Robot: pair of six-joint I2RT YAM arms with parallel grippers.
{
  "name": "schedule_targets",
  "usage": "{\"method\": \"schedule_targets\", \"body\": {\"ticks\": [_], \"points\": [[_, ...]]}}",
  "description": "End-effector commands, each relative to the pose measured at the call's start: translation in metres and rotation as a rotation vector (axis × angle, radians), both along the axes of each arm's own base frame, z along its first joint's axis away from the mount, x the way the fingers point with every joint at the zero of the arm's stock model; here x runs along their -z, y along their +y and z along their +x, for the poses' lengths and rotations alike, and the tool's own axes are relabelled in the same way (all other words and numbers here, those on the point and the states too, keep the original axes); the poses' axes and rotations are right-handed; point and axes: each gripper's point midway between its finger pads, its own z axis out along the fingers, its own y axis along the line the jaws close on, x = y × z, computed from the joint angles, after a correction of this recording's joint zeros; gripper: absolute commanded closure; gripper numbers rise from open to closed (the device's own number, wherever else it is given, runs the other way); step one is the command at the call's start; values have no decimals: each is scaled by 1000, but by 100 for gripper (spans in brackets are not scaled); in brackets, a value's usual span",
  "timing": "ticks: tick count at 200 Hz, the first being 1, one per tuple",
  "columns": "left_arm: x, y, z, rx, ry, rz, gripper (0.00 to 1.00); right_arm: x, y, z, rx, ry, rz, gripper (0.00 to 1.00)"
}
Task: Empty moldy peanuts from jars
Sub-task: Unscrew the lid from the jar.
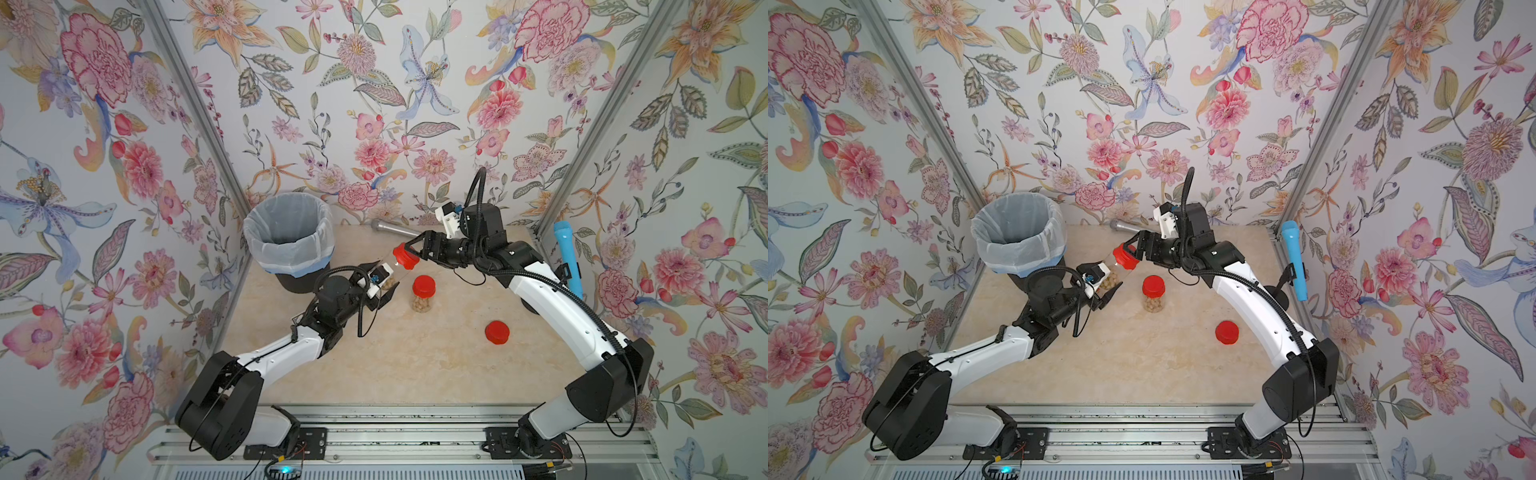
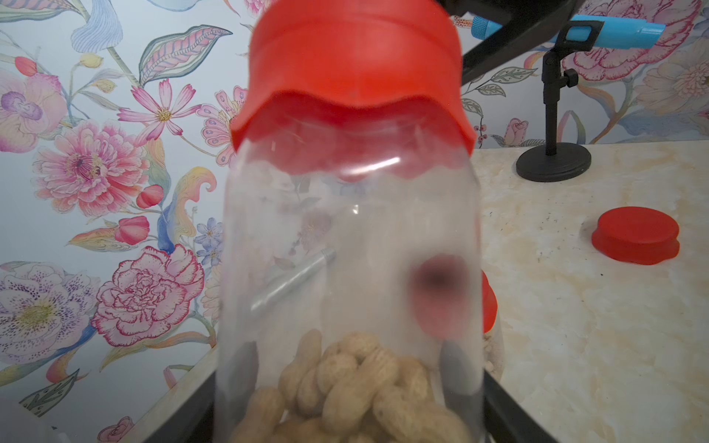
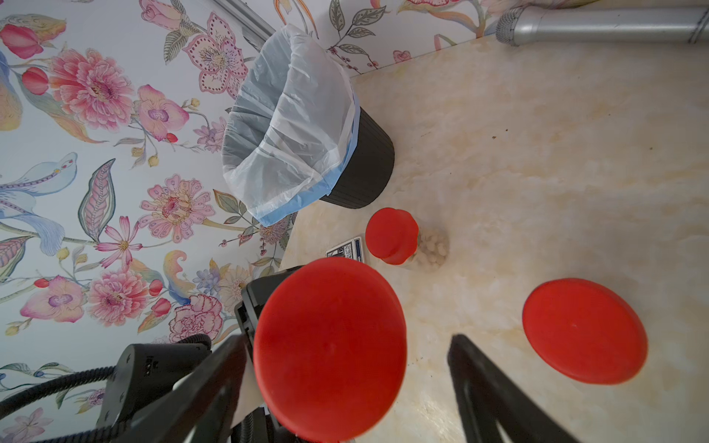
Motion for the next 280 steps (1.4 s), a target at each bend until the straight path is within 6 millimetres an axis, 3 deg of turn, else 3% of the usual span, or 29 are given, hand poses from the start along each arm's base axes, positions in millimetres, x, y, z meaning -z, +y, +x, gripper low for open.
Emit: {"method": "schedule_targets", "body": {"ticks": [1,216,259,280], "points": [[-10,0,4,-11,-34,-12,60,-9,9,3,-8,-25,10,14],[-12,1,10,-38,-39,3,62,4,29,3,-71,-25,-29,24],[-14,2,11,-43,-46,6,62,9,31,2,-84,-30,-49,29],[-14,2,11,-39,-44,5,62,11,31,1,-101,-55,-70,36]]}}
